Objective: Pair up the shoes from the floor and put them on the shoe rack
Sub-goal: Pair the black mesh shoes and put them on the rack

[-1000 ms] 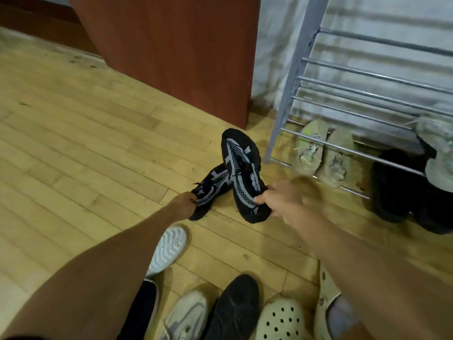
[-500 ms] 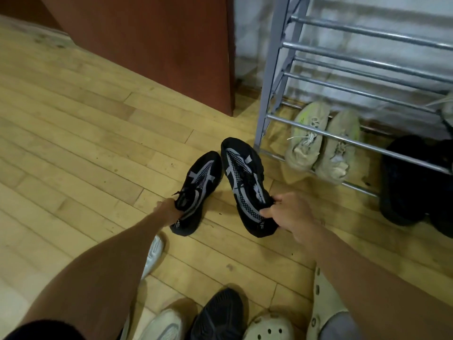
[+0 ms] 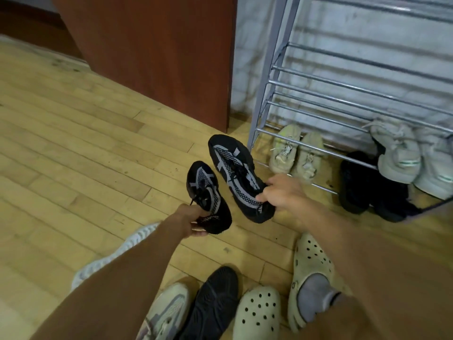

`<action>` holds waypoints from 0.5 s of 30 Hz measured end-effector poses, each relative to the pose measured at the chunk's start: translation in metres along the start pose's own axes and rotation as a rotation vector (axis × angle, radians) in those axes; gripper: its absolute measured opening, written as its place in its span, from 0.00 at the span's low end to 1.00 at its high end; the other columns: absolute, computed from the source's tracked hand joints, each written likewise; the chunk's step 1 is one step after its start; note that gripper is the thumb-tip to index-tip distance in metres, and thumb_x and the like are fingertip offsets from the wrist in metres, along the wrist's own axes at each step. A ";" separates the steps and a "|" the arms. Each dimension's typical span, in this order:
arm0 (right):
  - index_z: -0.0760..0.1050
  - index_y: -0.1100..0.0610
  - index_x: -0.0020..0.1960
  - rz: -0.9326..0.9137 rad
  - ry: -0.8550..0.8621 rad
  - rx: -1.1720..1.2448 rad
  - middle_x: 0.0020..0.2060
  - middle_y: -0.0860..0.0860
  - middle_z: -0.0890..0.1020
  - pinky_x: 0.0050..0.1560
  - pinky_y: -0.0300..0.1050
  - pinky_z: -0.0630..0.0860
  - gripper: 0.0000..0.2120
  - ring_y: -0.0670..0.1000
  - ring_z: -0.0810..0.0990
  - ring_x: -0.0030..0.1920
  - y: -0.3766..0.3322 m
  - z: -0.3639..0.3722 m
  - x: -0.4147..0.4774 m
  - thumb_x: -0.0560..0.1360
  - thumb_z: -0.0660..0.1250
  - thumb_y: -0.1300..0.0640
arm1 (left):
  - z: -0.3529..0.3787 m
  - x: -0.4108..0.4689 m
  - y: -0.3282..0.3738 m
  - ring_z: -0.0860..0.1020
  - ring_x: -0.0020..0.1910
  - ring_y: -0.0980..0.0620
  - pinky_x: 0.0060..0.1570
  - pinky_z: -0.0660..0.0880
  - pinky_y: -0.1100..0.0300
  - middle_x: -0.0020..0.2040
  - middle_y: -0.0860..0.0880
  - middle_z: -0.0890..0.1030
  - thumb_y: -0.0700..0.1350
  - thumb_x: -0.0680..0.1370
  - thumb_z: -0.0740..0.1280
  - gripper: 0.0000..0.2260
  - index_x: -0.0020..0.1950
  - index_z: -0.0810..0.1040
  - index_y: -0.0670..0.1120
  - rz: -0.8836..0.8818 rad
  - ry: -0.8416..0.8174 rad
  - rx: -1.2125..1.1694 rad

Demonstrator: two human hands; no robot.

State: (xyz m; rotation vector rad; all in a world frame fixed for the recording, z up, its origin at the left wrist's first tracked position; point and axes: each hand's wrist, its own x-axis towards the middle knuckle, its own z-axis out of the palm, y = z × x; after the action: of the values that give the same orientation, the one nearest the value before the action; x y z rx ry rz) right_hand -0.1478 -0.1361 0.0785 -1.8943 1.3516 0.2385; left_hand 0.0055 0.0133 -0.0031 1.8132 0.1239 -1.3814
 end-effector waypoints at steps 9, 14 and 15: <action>0.76 0.63 0.52 0.080 0.045 0.322 0.41 0.56 0.80 0.49 0.55 0.80 0.09 0.59 0.80 0.48 0.008 -0.083 -0.068 0.73 0.72 0.65 | 0.010 -0.088 0.049 0.79 0.41 0.43 0.42 0.80 0.47 0.44 0.41 0.79 0.34 0.74 0.65 0.03 0.47 0.76 0.37 0.299 -0.032 0.114; 0.76 0.66 0.54 0.164 0.175 0.515 0.53 0.61 0.80 0.47 0.56 0.79 0.11 0.62 0.80 0.52 0.048 -0.117 -0.066 0.72 0.72 0.66 | 0.055 -0.100 0.076 0.81 0.42 0.43 0.40 0.81 0.49 0.46 0.40 0.82 0.32 0.71 0.68 0.04 0.45 0.80 0.38 0.368 -0.118 0.296; 0.75 0.68 0.56 0.175 0.198 0.553 0.55 0.62 0.80 0.46 0.57 0.80 0.14 0.63 0.80 0.54 0.055 -0.122 -0.062 0.72 0.72 0.65 | 0.068 -0.099 0.082 0.81 0.43 0.43 0.42 0.81 0.48 0.47 0.40 0.83 0.32 0.71 0.69 0.05 0.46 0.80 0.38 0.379 -0.134 0.309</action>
State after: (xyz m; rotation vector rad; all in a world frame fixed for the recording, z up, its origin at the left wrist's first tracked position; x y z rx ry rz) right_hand -0.2548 -0.1822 0.1690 -1.3638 1.5261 -0.2268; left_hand -0.0407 -0.0461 0.1210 1.8610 -0.5040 -1.2912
